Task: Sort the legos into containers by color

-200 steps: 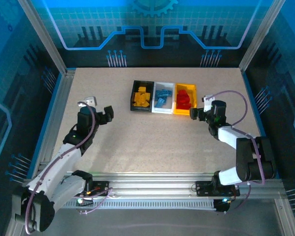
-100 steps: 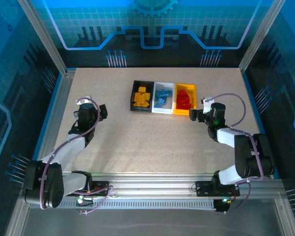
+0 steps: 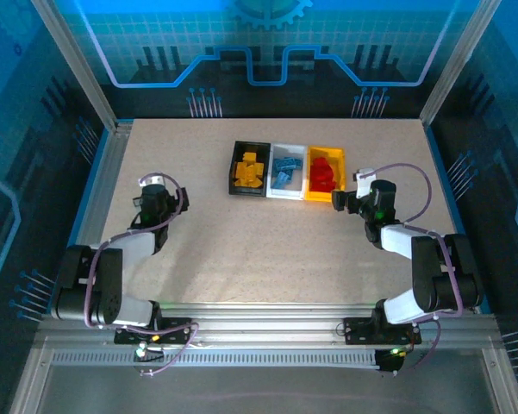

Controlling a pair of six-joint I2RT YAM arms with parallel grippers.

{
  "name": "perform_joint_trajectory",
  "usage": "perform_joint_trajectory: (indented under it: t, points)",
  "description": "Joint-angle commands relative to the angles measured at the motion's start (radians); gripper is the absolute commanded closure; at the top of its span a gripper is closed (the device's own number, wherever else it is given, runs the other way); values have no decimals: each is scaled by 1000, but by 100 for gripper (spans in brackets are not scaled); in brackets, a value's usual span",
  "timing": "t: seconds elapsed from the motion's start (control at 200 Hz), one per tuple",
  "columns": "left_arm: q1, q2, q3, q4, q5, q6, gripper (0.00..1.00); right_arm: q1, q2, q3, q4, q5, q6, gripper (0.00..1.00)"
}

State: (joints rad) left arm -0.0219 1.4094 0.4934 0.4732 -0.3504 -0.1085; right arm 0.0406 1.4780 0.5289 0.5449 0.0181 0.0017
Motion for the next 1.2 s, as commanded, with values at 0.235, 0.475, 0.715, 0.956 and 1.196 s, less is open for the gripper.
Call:
perform_joint_trajectory:
  t: [0.235, 0.475, 0.715, 0.956, 1.196]
  points:
    - [11, 61, -82, 323, 165, 76, 1, 5, 10, -6, 38, -17, -15, 0]
    - [11, 137, -118, 448, 209, 96, 1, 4, 10, -5, 37, -18, -13, 0]
    - [11, 141, -118, 459, 209, 96, 1, 10, 4, -35, 84, -18, -23, 0]
    - [11, 140, -119, 459, 209, 98, 1, 35, -13, -105, 192, 17, -38, 0]
    - [11, 140, -118, 459, 209, 98, 1, 56, 7, -163, 314, 52, -53, 0]
